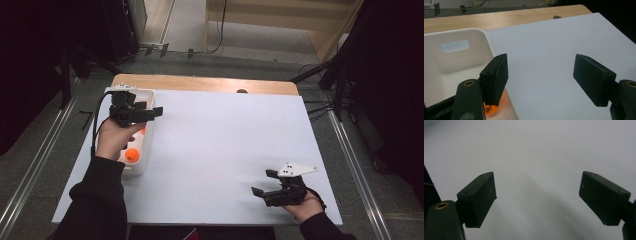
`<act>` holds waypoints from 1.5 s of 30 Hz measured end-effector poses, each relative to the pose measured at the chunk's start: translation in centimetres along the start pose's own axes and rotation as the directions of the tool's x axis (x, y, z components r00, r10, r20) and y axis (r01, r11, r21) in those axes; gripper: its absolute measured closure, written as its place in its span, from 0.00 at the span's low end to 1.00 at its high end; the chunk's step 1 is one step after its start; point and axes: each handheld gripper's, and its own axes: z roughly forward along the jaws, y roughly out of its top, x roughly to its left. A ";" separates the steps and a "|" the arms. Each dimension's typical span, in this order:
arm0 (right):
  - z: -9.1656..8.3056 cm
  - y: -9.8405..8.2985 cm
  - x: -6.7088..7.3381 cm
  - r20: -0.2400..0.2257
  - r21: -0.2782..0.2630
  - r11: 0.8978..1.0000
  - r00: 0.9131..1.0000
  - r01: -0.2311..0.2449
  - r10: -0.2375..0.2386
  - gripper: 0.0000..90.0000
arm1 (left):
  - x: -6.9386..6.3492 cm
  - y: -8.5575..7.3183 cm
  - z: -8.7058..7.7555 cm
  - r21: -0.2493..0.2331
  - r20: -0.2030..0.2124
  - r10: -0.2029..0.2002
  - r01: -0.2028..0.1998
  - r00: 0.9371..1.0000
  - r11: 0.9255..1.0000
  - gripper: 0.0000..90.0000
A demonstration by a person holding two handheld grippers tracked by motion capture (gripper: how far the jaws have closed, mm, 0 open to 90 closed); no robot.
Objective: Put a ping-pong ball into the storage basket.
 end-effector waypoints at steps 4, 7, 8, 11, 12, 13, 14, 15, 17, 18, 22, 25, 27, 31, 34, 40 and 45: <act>0.0 0.0 0.0 0.000 0.000 1.000 1.000 0.000 0.000 0.14 | -0.4 0.0 0.0 0.005 0.018 0.007 -0.007 1.000 1.000 0.32; 0.0 0.0 0.0 0.000 0.000 1.000 1.000 0.000 0.000 0.14 | -0.9 0.1 0.0 0.006 0.035 0.019 -0.019 0.999 1.000 0.32; 0.0 0.0 0.0 0.000 0.000 1.000 1.000 0.000 0.000 0.14 | -1.1 0.1 0.1 0.006 0.041 0.023 -0.023 0.999 1.000 0.32; 0.0 0.0 0.0 -0.001 0.000 1.000 1.000 -0.001 0.001 0.14 | -1.7 0.1 0.2 0.010 0.072 0.041 -0.042 0.997 0.999 0.32; 0.0 0.0 0.0 0.000 0.000 1.000 1.000 0.000 0.000 0.14 | -1.9 0.1 0.2 0.013 0.079 0.048 -0.049 0.996 0.999 0.32; 0.0 0.0 0.0 0.000 0.000 1.000 1.000 0.000 0.000 0.14 | -2.1 0.1 0.3 0.011 0.082 0.052 -0.053 0.995 0.999 0.32; 0.0 0.0 0.0 0.000 -0.001 1.000 1.000 0.000 0.000 0.14 | -2.3 0.1 0.4 0.013 0.088 0.056 -0.058 0.995 0.998 0.32; 0.0 0.0 0.0 0.000 -0.001 1.000 1.000 0.000 0.000 0.14 | -2.5 0.1 0.4 0.014 0.100 0.065 -0.066 0.993 0.998 0.32; 0.0 0.0 0.0 -0.002 -0.003 1.000 1.000 -0.001 0.001 0.14 | -2.9 0.1 0.5 0.016 0.115 0.072 -0.074 0.991 0.997 0.32; 0.0 0.0 0.0 -0.002 -0.003 1.000 1.000 -0.002 0.002 0.14 | -3.0 0.1 0.5 0.018 0.115 0.078 -0.081 0.990 0.997 0.32; 0.0 0.0 0.0 0.000 -0.004 1.000 1.000 -0.002 0.002 0.14 | -3.6 -0.1 0.7 0.019 0.137 0.093 -0.097 0.986 0.995 0.32; 0.0 0.0 0.0 -0.001 -0.005 1.000 1.000 0.000 0.000 0.14 | -3.9 -0.2 0.8 0.026 0.152 0.106 -0.111 0.983 0.993 0.32; 0.0 0.0 0.0 0.000 -0.005 1.000 1.000 -0.002 0.002 0.14 | -4.1 -0.3 0.8 0.029 0.160 0.109 -0.115 0.981 0.993 0.32; -0.1 0.0 -0.1 0.000 -0.004 1.000 1.000 -0.003 0.003 0.14 | -4.4 -0.7 0.9 0.037 0.171 0.114 -0.122 0.979 0.992 0.32; -0.1 -0.1 -0.1 0.000 -0.004 1.000 1.000 -0.003 0.003 0.14 | -4.6 -1.0 0.8 0.038 0.182 0.118 -0.127 0.976 0.991 0.32; -0.1 -0.1 -0.1 0.002 -0.005 1.000 1.000 -0.001 0.001 0.14 | -4.9 -1.6 0.5 0.040 0.186 0.138 -0.148 0.973 0.988 0.32; -0.1 -0.1 -0.1 0.002 -0.006 1.000 1.000 -0.003 0.003 0.14 | -5.1 -2.0 0.1 0.038 0.196 0.156 -0.166 0.968 0.985 0.32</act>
